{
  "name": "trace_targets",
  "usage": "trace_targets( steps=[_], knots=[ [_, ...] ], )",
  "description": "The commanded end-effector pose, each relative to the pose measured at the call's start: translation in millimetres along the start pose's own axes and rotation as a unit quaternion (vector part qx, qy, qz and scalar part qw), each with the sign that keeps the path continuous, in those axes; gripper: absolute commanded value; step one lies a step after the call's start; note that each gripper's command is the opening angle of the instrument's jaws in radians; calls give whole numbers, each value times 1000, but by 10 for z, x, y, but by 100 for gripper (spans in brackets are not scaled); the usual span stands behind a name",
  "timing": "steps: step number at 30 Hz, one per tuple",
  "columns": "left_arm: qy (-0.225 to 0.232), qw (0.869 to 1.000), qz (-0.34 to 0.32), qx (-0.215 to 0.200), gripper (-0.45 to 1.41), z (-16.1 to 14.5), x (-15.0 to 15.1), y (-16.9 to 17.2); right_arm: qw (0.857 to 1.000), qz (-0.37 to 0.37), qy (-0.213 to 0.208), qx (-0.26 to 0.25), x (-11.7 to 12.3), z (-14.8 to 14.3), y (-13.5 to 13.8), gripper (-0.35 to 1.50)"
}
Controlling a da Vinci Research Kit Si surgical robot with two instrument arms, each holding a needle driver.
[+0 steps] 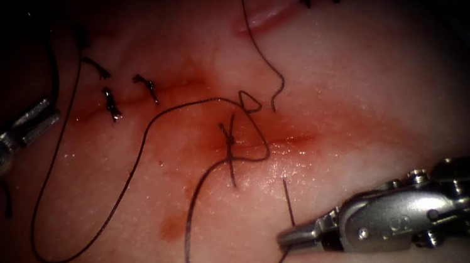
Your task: Wound Closure
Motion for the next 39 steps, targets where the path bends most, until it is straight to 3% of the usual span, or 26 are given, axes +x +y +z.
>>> trace_targets(
  steps=[1, 4, 10, 17, 36, 37, 39],
  knots=[
    [1, 1000, 0, 1, -23, 8, 0, 1, 1000, -2, 9, 10, 17, 9, -10, -35],
    [1, 1000, 0, 1, -23, 8, 1, 1, 999, -12, 12, 38, 51, 5, -37, -35],
    [1, 1000, 0, 1, -23, 8, 1, 1, 998, -19, 21, 56, 83, 3, -58, -35],
    [0, 1000, 0, 1, -23, 8, 1, 1, 996, -19, 25, 81, 94, 4, -69, -35],
    [0, 1000, 0, 1, -23, 8, 1, 1, 982, 7, 100, 162, 124, 17, -115, -35],
    [0, 1000, 0, 1, -23, 8, 1, 1, 983, 11, 100, 155, 125, 16, -114, -30],
    [0, 1000, 0, 1, -23, 8, 1, 1, 993, 19, 68, 96, 123, 6, -96, 106]
  ],
)
